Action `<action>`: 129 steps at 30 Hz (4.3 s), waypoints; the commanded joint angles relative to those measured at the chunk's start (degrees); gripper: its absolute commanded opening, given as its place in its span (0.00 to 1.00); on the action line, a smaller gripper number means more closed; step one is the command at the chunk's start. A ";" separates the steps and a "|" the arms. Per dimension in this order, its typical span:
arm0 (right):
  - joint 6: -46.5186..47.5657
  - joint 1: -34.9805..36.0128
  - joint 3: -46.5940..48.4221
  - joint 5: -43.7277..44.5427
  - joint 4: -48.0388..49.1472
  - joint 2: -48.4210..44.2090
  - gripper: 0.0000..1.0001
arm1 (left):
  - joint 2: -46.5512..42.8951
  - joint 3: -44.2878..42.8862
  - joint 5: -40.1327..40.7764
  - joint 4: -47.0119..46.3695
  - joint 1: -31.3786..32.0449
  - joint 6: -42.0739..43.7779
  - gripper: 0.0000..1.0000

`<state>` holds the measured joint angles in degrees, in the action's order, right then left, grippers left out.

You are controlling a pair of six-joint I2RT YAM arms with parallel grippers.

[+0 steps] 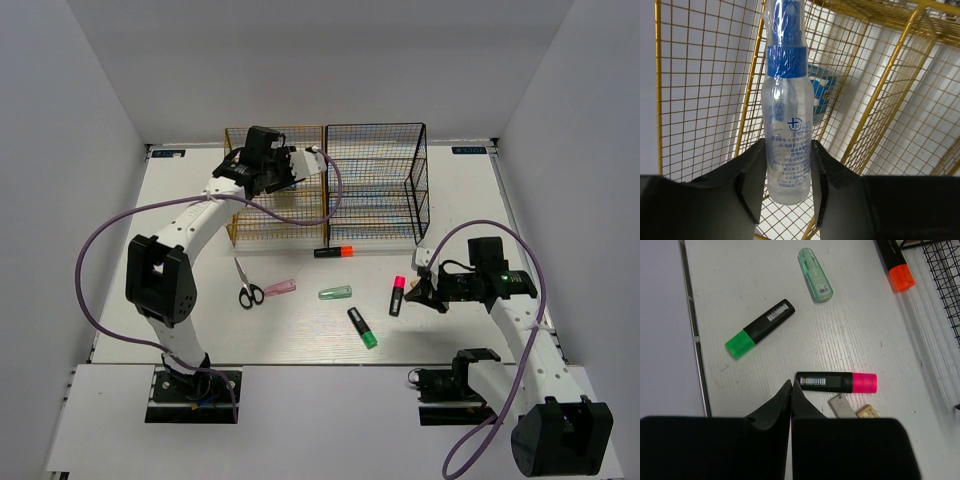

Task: Sort the stationery into containers
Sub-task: Place the stationery in the storage box, then pick up the scissors from the center of the board.

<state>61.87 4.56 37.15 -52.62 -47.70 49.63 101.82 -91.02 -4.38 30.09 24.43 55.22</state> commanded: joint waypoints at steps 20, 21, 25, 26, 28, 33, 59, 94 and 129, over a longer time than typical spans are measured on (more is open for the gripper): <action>-18.15 -0.25 0.82 3.83 7.87 -0.06 0.90 | -9.44 -4.15 30.41 1.80 7.46 -33.07 0.00; -20.71 -0.25 1.17 3.93 9.54 0.55 0.90 | -10.14 -5.73 34.57 10.69 8.09 -42.30 0.00; -23.55 -0.34 3.98 -2.02 5.61 2.93 0.90 | -23.47 1.79 34.63 27.09 9.68 -79.03 0.83; -23.02 -0.25 4.07 -3.00 4.82 3.45 0.90 | -28.21 11.82 30.96 27.39 9.59 -83.04 0.94; -23.28 -0.16 4.78 -3.37 3.94 5.03 0.90 | -35.42 19.00 26.81 27.14 7.76 -96.50 0.97; -27.84 -0.25 6.88 2.60 5.25 7.85 0.00 | -50.22 44.93 22.40 24.41 6.34 -111.89 0.78; -25.22 -0.43 4.60 2.17 6.66 5.31 0.06 | -37.84 57.80 14.31 9.90 -1.40 -111.38 0.60; -25.48 -0.43 4.43 3.31 7.10 3.99 0.06 | -23.69 50.68 18.18 14.13 -2.63 -110.15 0.49; -25.92 -0.86 4.34 2.70 7.36 3.02 0.04 | -33.33 52.63 21.94 13.24 7.74 -110.50 0.00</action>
<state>36.32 4.08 41.45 -49.19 -41.60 53.30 74.08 -36.71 14.41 39.77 29.56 -54.26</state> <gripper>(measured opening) 0.046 0.172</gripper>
